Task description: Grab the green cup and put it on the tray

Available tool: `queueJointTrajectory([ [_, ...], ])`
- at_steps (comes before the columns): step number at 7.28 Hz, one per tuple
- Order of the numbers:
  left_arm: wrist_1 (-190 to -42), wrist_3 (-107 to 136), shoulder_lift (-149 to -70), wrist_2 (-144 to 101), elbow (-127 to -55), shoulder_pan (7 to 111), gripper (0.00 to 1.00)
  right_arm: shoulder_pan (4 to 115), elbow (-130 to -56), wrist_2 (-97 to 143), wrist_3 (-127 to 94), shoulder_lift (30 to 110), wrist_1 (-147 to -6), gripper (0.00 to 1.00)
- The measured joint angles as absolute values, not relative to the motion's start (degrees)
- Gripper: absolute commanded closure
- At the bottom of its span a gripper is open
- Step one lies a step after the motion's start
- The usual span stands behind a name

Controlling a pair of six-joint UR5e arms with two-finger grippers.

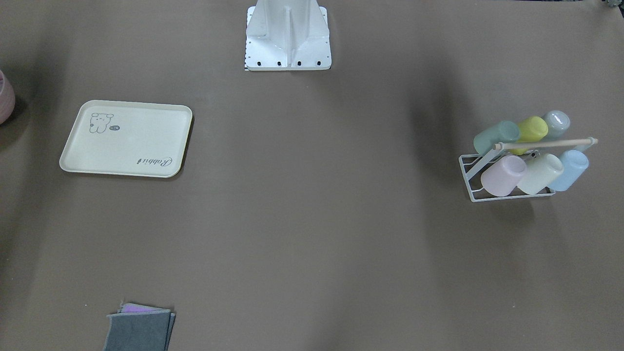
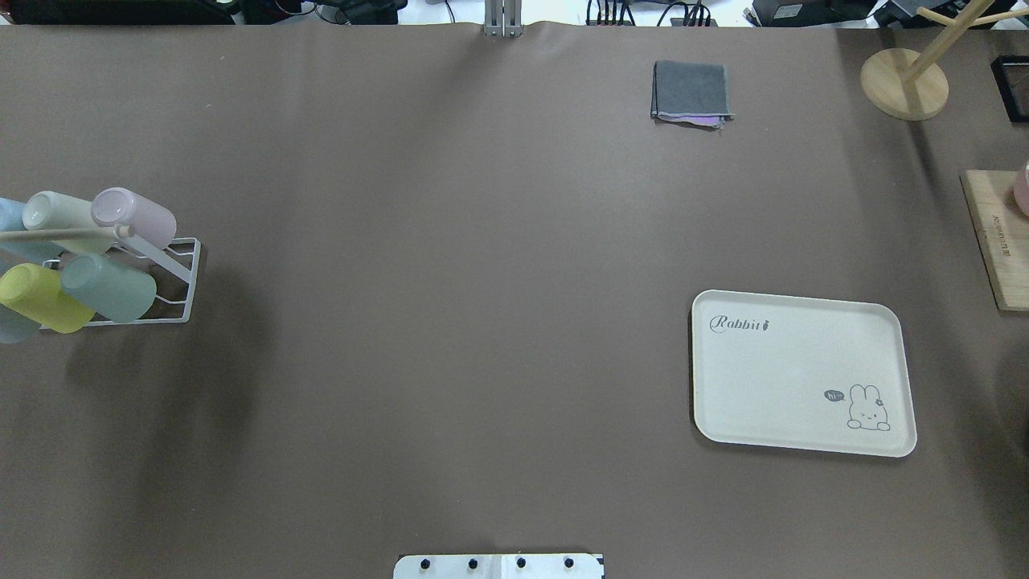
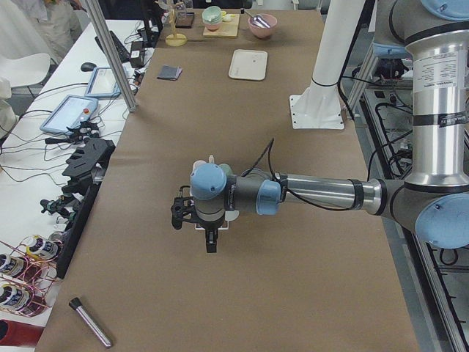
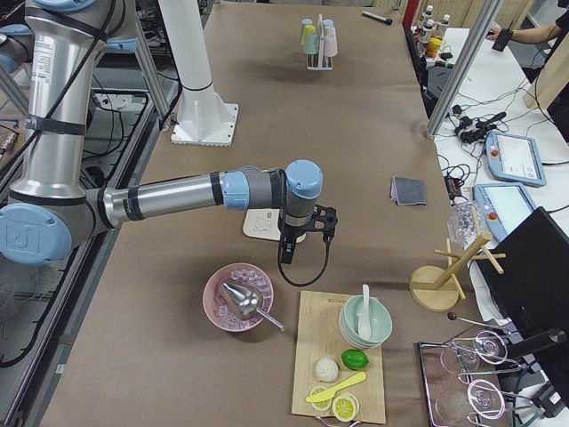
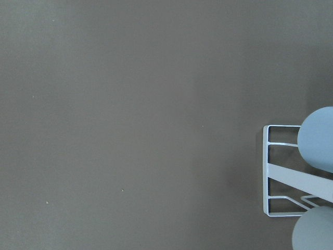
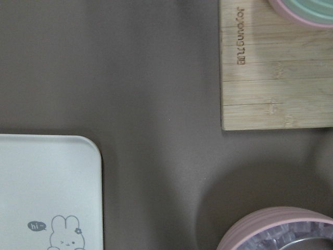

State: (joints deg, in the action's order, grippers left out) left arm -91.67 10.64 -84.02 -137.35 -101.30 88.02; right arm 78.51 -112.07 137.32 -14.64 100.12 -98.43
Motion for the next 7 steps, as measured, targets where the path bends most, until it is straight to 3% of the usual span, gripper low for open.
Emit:
queueJointTrajectory([
  [7, -91.6, 27.9, -84.6, -137.3, -111.3, 76.2, 0.02, 66.8, -104.8, 137.5, -23.8, 93.0, -96.0, 0.01],
])
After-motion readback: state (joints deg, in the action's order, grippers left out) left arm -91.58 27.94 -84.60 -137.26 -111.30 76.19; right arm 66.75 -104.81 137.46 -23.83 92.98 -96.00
